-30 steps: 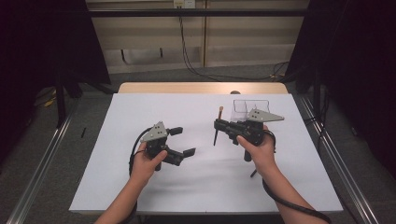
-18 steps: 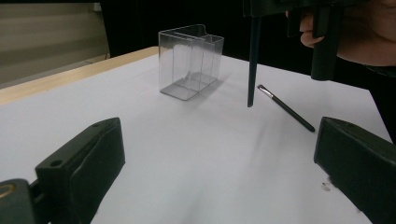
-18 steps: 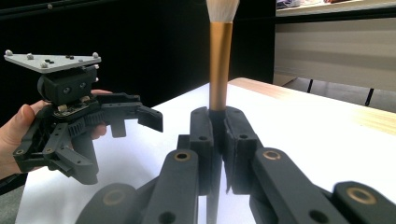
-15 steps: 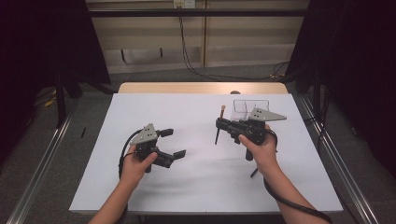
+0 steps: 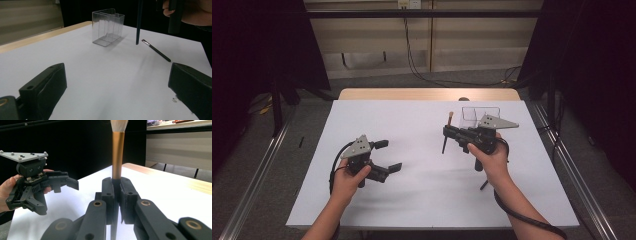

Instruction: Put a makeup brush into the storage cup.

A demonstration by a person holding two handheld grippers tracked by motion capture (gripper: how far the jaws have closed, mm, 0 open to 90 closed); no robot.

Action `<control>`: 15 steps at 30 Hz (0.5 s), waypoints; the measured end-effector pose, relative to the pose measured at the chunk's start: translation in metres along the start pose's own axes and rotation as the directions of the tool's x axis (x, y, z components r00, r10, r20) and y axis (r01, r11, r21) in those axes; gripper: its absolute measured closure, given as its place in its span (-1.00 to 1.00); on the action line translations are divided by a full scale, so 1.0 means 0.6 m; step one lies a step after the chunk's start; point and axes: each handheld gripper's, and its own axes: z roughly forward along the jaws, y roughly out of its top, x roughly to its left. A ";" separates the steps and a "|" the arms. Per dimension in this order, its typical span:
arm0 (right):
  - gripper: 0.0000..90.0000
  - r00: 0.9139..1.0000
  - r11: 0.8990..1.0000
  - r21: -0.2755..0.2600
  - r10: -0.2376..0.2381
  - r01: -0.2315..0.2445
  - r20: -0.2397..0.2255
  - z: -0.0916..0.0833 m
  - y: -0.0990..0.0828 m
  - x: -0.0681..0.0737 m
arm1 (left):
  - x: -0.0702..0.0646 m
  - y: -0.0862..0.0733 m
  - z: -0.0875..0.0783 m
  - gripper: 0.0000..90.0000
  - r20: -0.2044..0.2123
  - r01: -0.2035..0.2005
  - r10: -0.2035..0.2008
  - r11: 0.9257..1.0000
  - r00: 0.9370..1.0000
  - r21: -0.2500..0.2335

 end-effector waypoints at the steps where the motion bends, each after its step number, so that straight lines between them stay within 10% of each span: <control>1: 0.86 1.000 1.000 0.000 0.001 -0.001 0.000 0.000 0.000 0.000 | 0.000 -0.001 -0.002 -0.96 -0.003 0.003 -0.003 1.000 1.000 0.001; 15: 0.86 1.000 1.000 0.002 0.001 -0.001 0.004 0.001 0.002 -0.003 | 0.004 -0.012 -0.033 -0.96 -0.032 -0.006 0.007 1.000 0.999 0.016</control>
